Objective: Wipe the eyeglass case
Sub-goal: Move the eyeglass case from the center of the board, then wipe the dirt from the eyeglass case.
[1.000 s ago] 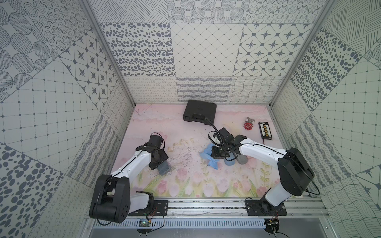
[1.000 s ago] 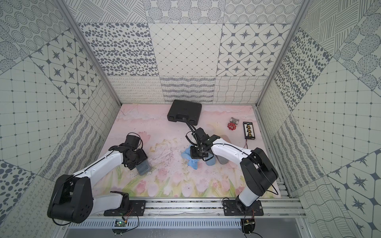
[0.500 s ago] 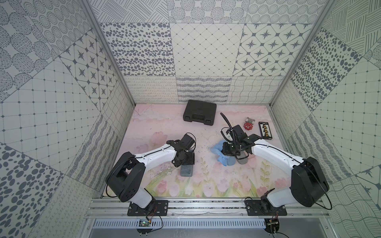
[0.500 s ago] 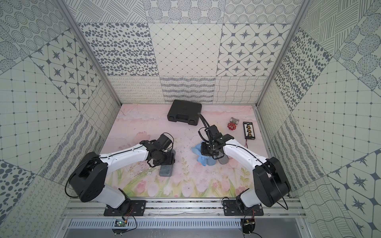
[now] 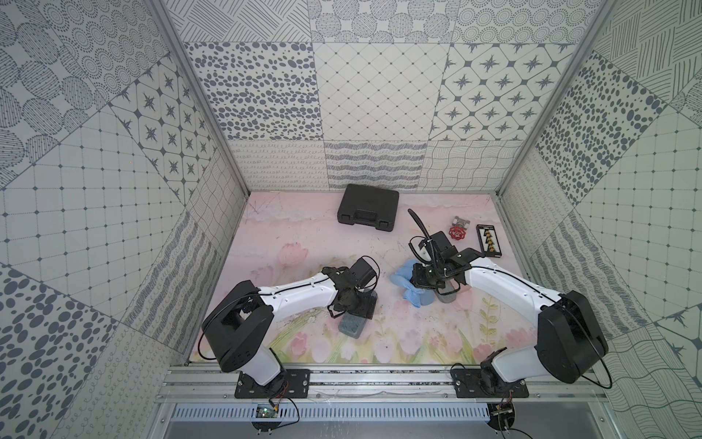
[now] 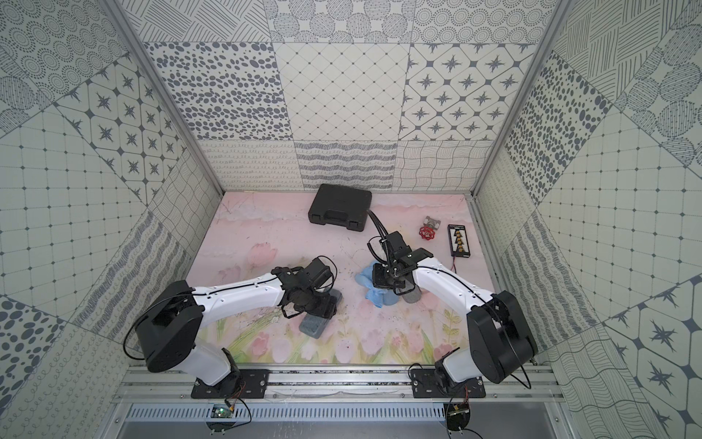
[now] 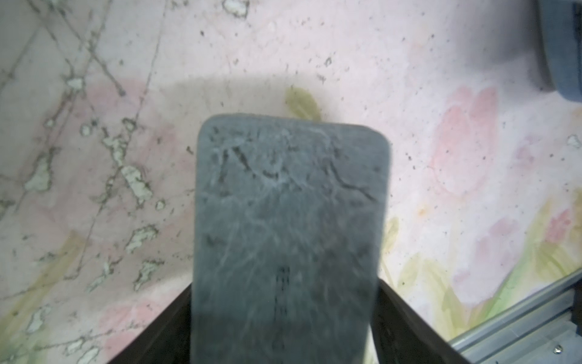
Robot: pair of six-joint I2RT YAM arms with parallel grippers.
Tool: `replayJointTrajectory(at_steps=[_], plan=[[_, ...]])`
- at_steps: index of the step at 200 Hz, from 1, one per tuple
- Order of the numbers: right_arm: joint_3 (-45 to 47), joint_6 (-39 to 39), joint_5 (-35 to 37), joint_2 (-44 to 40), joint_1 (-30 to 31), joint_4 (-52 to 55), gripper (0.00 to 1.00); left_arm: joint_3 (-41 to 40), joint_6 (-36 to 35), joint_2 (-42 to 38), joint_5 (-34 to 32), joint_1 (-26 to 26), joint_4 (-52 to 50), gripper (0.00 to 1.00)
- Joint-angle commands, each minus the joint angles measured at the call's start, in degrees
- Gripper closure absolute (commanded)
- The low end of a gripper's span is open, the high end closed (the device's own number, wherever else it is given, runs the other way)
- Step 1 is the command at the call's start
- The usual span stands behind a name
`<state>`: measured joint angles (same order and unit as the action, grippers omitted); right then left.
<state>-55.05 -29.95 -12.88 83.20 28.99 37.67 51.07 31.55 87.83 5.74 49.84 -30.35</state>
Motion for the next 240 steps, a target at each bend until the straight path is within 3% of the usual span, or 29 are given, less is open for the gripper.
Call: replayJointTrajectory(at_steps=[1, 56, 74, 102, 134, 153, 181, 199, 240], plan=[[-1.13, 0.90, -0.45, -1.30, -0.33, 0.17, 1.00, -5.07, 0.82, -5.31, 3.69, 0.43, 2.00, 0.11], [-2.99, -0.19, -0.82, -3.58, 1.55, 1.81, 1.00, -12.48, 6.13, -14.16, -1.22, 4.51, 1.39, 0.09], [-3.64, -0.58, -0.74, -4.23, 2.53, 2.57, 1.00, -13.91, 7.28, -16.03, -2.95, 7.03, 1.77, 0.02], [-3.98, -1.71, -1.43, -4.27, 4.49, 2.33, 1.00, -14.17, 8.62, -14.64, -3.89, 8.55, -1.59, 0.01], [-4.37, -4.78, -1.39, -4.00, 9.72, 1.24, 1.00, -13.96, 10.48, -13.59, -9.44, 11.12, -6.20, 0.02], [-4.32, -7.29, -1.78, -2.80, 14.39, -0.42, 1.00, -14.68, 10.98, -14.47, -14.06, 13.18, -6.12, 0.09], [-5.21, -9.75, -2.18, 1.51, 20.63, -2.68, 1.00, -18.11, 10.63, -14.98, -15.24, 14.34, 1.86, 0.30], [-6.49, -10.55, -2.11, 5.69, 23.62, -3.31, 1.00, -17.97, 9.12, -14.47, -16.40, 14.84, 4.42, 0.35], [-10.31, -7.89, 0.18, 15.75, 22.98, -1.34, 1.00, -19.10, 6.28, -15.97, -17.56, 14.95, 11.31, 0.48]])
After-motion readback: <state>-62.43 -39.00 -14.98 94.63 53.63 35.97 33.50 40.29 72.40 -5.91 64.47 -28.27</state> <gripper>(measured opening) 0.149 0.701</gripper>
